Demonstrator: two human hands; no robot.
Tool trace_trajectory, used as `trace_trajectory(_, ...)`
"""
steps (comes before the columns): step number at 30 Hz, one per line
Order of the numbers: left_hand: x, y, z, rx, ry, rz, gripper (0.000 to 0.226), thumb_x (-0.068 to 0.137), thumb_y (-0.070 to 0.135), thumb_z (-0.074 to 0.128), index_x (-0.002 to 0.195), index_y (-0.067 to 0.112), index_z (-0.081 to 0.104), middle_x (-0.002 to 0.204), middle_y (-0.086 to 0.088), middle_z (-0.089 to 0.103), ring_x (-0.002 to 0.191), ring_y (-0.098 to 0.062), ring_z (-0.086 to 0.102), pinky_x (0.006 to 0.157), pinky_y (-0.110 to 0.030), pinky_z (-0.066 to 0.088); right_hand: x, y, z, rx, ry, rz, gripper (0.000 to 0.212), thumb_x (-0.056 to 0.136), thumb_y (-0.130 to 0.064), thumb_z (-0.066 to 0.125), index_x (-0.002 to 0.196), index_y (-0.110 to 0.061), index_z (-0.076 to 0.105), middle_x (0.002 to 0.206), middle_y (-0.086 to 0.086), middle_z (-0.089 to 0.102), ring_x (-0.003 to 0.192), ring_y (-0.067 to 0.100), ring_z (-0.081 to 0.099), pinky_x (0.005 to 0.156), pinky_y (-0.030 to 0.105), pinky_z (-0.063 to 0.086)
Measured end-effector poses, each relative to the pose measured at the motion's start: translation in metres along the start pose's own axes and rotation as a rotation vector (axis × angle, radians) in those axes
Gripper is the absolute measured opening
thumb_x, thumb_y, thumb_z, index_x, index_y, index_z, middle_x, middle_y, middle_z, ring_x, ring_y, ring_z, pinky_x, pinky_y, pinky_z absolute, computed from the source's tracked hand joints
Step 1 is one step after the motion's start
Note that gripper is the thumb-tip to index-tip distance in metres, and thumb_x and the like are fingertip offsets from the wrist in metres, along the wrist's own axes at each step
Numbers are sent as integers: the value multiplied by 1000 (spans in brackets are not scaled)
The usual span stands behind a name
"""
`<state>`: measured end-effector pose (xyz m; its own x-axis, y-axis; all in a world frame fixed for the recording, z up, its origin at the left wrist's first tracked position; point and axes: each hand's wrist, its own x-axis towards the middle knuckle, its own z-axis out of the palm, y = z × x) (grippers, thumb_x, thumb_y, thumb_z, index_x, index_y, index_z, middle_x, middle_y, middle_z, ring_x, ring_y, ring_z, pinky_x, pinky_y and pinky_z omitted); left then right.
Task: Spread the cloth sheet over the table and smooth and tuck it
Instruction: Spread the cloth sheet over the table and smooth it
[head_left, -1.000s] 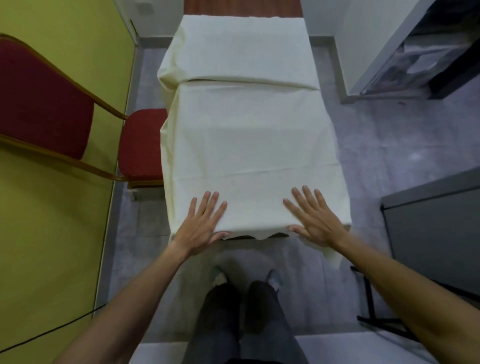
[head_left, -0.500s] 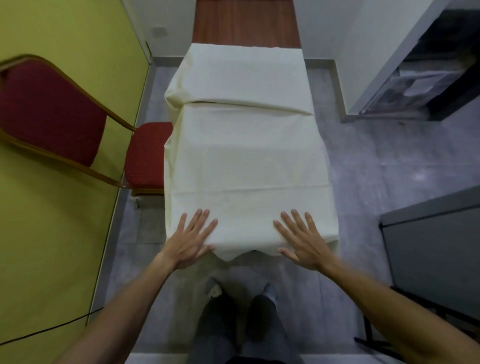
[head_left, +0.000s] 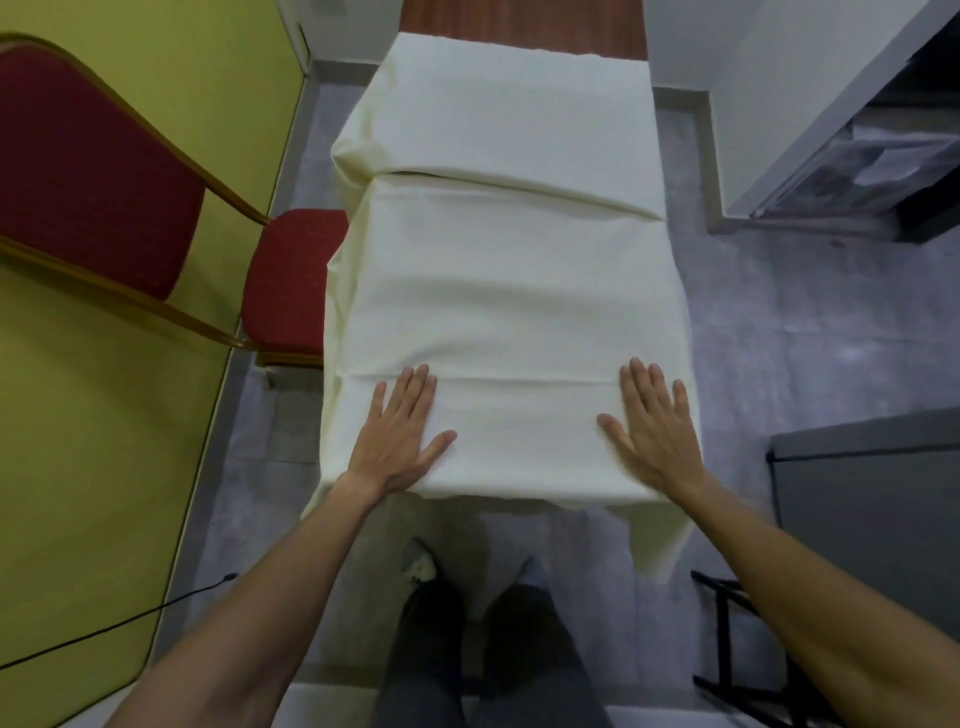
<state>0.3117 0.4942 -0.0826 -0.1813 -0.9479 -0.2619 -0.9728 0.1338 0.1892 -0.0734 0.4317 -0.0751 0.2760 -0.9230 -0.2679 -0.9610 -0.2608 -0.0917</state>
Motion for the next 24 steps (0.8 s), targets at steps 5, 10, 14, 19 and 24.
trace_trajectory(5, 29, 19, -21, 3, 69, 18, 77, 100, 60, 22, 157, 9, 11, 165, -14, 1, 152, -30, -4, 123, -53, 4, 31, -52, -13, 113, 116, 36, 77, 100, -53, 20, 155, 0, 14, 164, 18, 12, 152, 35, 10, 122, 54, 7)
trace_trajectory(10, 93, 57, -18, -9, 80, 3, 67, 103, 48, 15, 156, 8, 15, 165, -12, 6, 153, -29, 0, 123, -53, 8, 89, -122, -2, 96, 75, -197, 70, 103, -49, 14, 157, -5, 9, 166, 14, 1, 153, 28, -3, 124, 50, 2)
trace_trajectory(14, 83, 25, -6, 38, 74, 13, 67, 102, 49, 21, 158, 14, 10, 166, -8, 2, 153, -26, -1, 122, -54, 10, 95, -83, 5, 83, 87, -147, 75, 101, -52, 20, 156, -1, 13, 165, 17, 6, 153, 31, 2, 124, 51, 5)
trace_trajectory(19, 54, -30, -12, 21, 95, -104, 70, 100, 52, 24, 158, 16, 12, 167, -5, 2, 153, -28, -1, 121, -55, 9, 91, -24, 1, 57, 117, -29, 77, 101, -55, 18, 157, -3, 8, 166, 14, 4, 154, 28, 2, 123, 53, 5)
trace_trajectory(24, 32, -83, -21, -20, 61, -222, 77, 98, 61, 19, 158, 18, 0, 166, -6, -6, 153, -31, -5, 122, -55, 5, 83, 5, -7, 68, 128, 68, 78, 100, -55, 20, 157, -5, 4, 167, 11, 0, 154, 26, -2, 123, 53, 0)
